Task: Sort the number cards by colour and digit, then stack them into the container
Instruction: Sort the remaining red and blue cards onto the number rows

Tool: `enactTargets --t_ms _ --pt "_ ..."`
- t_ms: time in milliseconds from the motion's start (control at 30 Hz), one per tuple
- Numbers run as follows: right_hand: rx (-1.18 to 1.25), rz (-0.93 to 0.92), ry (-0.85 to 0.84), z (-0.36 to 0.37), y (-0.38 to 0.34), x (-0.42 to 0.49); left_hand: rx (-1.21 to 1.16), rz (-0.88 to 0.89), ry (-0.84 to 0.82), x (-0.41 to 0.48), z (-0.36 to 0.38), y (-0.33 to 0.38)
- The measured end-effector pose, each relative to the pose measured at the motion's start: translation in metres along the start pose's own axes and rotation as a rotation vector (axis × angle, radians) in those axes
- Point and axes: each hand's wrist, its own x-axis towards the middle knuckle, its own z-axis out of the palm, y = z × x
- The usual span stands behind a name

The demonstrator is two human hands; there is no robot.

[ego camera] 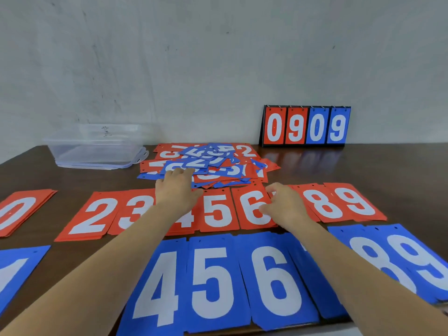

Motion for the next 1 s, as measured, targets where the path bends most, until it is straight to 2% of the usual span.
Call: enactTargets --t_ms 100,167,333,500,700,867,1000 --pt "-0.328 -0.073 0.011 0.001 -0.004 0.002 0.003 -0.017 0.003 0.002 0.005 0.011" --pt "-0.39 -0.112 0.012 -0.002 -0.007 0.008 0.0 -0.03 0.008 0.003 0.008 0.015" --pt "-0.316 -0.215 0.038 -0.007 -0.013 0.037 -0.014 -0.071 0.022 0.011 0.007 0.014" --pt "-0.219 -0.233 0.028 0.0 -0.025 0.067 -0.061 -0.092 0.013 0.032 0.006 0.002" --pt "-0.204 -0.259 -0.011 0.02 -0.034 0.112 -0.121 -0.027 0.0 0.072 0.008 -0.007" --pt "-0.206 -0.309 -0.083 0.041 -0.05 0.159 -0.037 0.116 -0.158 0.116 0.019 0.0" --pt "-0.193 -0.331 -0.137 0.062 -0.061 0.195 -0.002 0.16 -0.289 0.147 0.033 0.006"
